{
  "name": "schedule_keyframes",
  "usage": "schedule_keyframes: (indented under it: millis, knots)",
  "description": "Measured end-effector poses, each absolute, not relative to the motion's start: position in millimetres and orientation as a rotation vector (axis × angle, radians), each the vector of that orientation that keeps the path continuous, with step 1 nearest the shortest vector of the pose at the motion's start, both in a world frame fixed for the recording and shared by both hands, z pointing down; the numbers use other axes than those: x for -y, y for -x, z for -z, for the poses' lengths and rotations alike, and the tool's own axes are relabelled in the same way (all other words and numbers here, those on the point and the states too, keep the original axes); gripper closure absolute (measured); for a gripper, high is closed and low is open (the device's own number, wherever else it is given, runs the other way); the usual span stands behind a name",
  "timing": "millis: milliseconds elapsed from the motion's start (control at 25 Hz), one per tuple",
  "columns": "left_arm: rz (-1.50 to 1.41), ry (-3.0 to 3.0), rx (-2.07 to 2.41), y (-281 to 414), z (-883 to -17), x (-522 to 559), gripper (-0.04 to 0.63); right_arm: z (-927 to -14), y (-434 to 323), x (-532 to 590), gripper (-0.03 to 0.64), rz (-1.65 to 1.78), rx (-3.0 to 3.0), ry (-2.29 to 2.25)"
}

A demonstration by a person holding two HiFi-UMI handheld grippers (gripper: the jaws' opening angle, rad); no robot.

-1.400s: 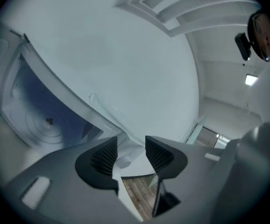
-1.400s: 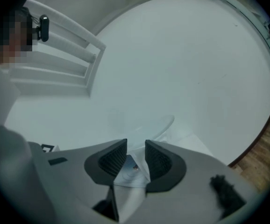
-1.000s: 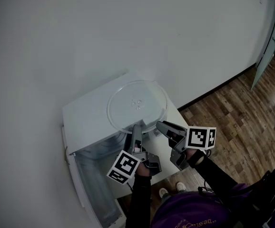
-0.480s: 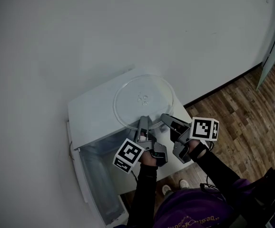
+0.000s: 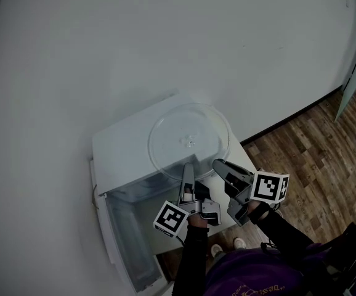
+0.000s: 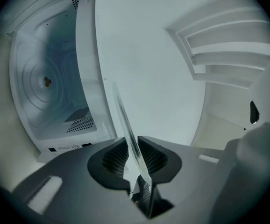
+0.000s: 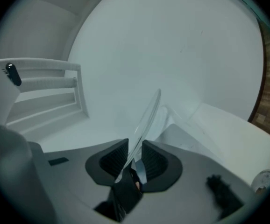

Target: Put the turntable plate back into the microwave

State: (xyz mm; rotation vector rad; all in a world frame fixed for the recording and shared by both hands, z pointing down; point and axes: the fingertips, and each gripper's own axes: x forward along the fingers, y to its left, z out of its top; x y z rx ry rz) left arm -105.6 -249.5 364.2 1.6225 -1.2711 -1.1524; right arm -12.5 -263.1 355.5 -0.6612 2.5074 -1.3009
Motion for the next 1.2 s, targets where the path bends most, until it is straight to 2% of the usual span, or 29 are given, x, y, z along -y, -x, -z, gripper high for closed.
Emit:
schedule_keyframes:
  millis: [240, 560, 880, 1200]
  knots:
    - [1.304, -1.647, 1.285, 103, -328, 213, 0.531, -321, 16, 233, 0.52, 1.13, -2.635, 0.529]
    - [1.361, -1.686, 1.428, 116, -321, 141, 0.541, -324, 32, 173, 0.518, 1.175, -2.683, 0.279]
    - [1.464, -1.594, 1.593, 113, -342, 63, 0.548, -348, 37, 109, 0.514, 1.216, -2.817, 0.073]
    - [1.513, -1.431, 1.688, 115, -378, 37, 0.541, -381, 45, 91, 0.512, 1.302, -2.875, -0.074]
